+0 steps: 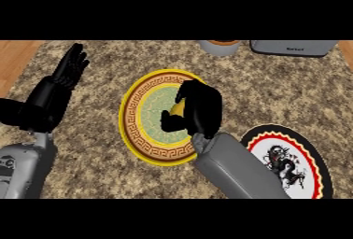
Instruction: Pick the lemon from the plate and place it in the plate
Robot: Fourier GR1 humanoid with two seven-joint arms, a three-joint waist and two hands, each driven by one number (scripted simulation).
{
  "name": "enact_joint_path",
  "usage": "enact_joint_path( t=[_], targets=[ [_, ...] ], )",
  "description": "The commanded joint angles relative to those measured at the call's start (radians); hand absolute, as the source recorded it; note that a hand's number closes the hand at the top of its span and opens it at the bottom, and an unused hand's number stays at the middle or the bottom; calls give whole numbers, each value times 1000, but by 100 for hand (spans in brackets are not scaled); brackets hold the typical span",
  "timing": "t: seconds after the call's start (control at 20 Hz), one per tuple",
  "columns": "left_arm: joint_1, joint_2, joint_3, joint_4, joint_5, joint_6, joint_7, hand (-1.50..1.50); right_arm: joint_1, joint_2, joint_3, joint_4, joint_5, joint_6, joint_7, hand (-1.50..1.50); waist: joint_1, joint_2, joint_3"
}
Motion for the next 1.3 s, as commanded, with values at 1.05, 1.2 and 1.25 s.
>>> enact_joint_path(
  t=[1.05,1.2,1.25],
  targets=[
    [28,-3,34,-8,-10,-3,-4,0,-177,9,25,319,-563,-841,-339,-150,-40,-13,1],
    [73,-6,45,-25,-31,19,-11,0,-45,-5,-43,199,-539,-784,-418,-150,-79,-21,1],
    [97,-3,35,-68,-12,-2,20,0,-8,-9,-59,181,-559,-805,-464,-150,-74,-20,1]
  ],
)
